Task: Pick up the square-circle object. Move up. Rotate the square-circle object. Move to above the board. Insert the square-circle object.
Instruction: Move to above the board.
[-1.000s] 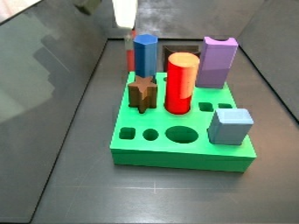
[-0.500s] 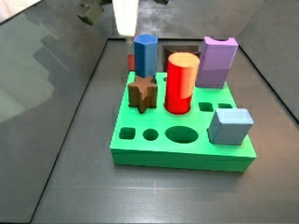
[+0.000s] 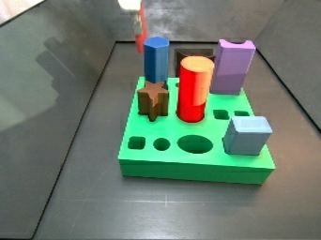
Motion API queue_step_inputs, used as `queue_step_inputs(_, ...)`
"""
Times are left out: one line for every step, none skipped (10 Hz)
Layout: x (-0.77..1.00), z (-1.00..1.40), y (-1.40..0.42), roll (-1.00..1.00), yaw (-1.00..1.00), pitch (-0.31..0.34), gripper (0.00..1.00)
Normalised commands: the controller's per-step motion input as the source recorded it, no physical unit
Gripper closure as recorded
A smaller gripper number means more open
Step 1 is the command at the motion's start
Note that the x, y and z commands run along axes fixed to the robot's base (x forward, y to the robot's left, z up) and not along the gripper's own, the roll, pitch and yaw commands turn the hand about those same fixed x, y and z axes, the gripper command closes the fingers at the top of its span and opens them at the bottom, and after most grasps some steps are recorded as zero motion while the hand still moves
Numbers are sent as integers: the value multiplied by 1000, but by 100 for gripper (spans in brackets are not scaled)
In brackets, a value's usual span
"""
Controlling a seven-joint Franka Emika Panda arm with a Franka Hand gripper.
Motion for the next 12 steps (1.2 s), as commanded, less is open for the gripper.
queue_step_inputs(-51, 1000, -104, 90, 11, 30, 100)
queue_step_inputs(-51, 1000, -101, 51, 11, 35, 100)
queue_step_inputs(-49, 1000, -97, 22, 11, 42, 100)
queue_step_inputs(-48, 1000, -94, 2, 9, 48, 100)
queue_step_inputs(-44, 1000, -90, -35, 10, 62, 100)
queue_step_inputs(-39, 1000, -84, -68, 10, 79, 100)
queue_step_inputs(-34, 1000, -78, -85, 7, 92, 100)
queue_step_inputs(-30, 1000, -73, -98, -2, 98, 100)
queue_step_inputs(-27, 1000, -68, -108, -11, 100, 100)
queue_step_inputs(-24, 1000, -60, -123, -18, 99, 100)
queue_step_inputs(-21, 1000, -54, -128, -24, 98, 100)
queue_step_inputs(-20, 1000, -50, -126, -25, 98, 100)
